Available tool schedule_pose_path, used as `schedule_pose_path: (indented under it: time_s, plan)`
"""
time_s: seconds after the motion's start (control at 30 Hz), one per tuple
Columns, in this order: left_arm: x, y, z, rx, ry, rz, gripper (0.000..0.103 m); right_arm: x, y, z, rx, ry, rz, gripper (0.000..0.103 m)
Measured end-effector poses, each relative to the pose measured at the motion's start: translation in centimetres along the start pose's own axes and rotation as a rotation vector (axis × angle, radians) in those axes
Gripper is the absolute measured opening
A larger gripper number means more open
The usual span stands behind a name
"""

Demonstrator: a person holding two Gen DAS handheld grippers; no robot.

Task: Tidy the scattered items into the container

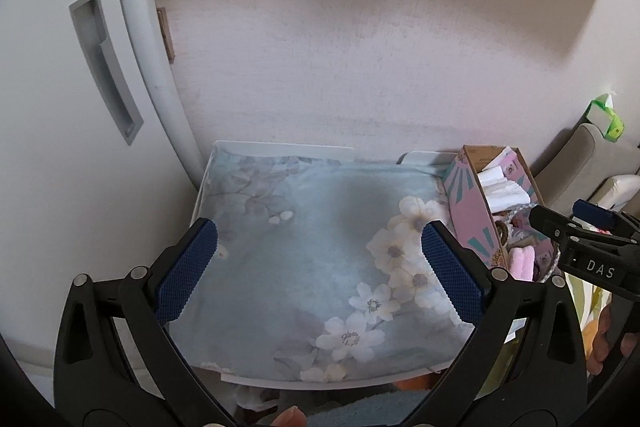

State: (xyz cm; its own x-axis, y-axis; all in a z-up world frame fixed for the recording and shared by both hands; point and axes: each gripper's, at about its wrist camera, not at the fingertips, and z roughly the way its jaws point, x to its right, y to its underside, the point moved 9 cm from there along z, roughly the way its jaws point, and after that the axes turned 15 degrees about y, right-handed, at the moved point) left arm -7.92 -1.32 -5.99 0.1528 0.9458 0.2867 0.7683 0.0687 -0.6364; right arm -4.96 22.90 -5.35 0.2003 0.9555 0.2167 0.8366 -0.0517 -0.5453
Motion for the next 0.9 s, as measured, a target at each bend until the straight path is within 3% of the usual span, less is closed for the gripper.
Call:
schedule_pose_path:
  time_s: [0.23,0.47,0.9]
  plan:
    - [0.3,0.3,0.2,-0.006,0.014,0.008,0.102,0.5,0.0,-0.5,0.026,0.025,0.005,0.082]
    - [0.4,0.0,-0.2,0.02,-0.035,0.07,0.102,0.7,-0.2,-0.8,0.049,0.035,0.01,0.082]
    - [0.9,0.1,-0.3,0.019,0.006,0.072,0.102,1.4,-0.1,-1.4,0.077,0.082,0.006,0.082]
